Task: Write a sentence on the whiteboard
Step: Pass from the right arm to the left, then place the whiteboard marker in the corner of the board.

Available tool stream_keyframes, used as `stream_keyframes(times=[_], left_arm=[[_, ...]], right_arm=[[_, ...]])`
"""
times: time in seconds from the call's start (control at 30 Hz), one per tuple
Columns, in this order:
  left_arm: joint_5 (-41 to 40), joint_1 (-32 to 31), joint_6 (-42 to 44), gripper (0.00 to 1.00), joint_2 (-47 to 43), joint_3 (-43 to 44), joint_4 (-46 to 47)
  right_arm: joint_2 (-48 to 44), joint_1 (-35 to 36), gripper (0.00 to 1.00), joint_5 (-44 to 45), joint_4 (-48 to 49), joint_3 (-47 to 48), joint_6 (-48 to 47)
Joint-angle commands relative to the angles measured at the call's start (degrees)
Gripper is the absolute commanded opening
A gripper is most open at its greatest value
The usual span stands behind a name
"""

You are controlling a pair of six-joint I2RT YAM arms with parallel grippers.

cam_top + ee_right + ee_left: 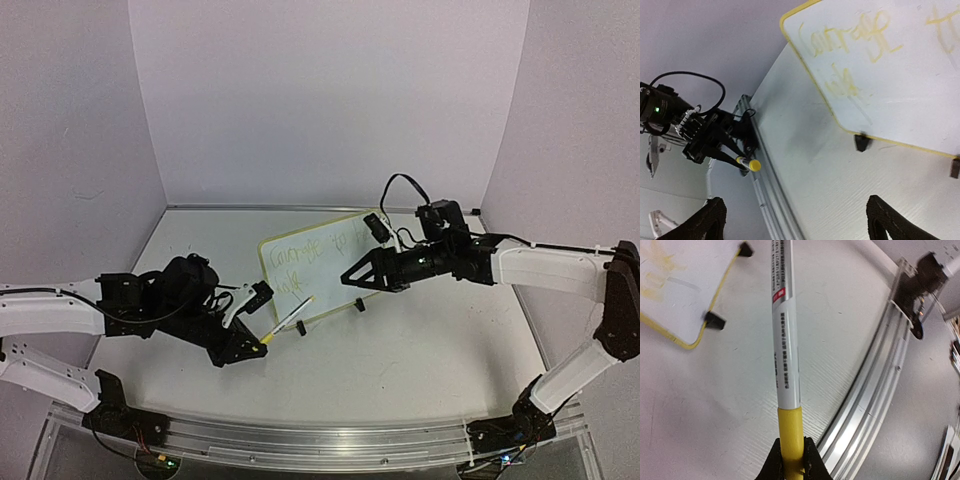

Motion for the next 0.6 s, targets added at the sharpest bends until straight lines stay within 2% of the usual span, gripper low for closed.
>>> stream_keyframes(times=[0.0,0.17,0.3,0.43,0.57], left_arm=[[-13.9,0.2,-13.1,0.01,-3.4,-2.9,-0.8],[-22.6,0.9,-22.3,0.03,-6.8,-4.2,-6.4],[-24.6,3.7,-27.6,0.05,-8.0,-6.3,-8.9],[-23.2,8.9,-28.7,0.04,-5.9,-6.9,-6.8],[-21.9,13.5,-25.4,0.04,-0.6,-5.2,-2.0]], right_arm=[[-3.6,-2.8,0.98,14.1,-1.3,-1.7,1.0],[-7.0,-6.6,0.98,21.2,-3.3,-3.3,0.9],[-9.8,-9.8,0.98,25.0,-4.9,-5.3,0.9],[-11.5,-12.8,0.98,27.6,-6.5,-6.3,0.8],[-13.1,-14.3,0.98,31.5,-7.1,-7.2,-0.2]])
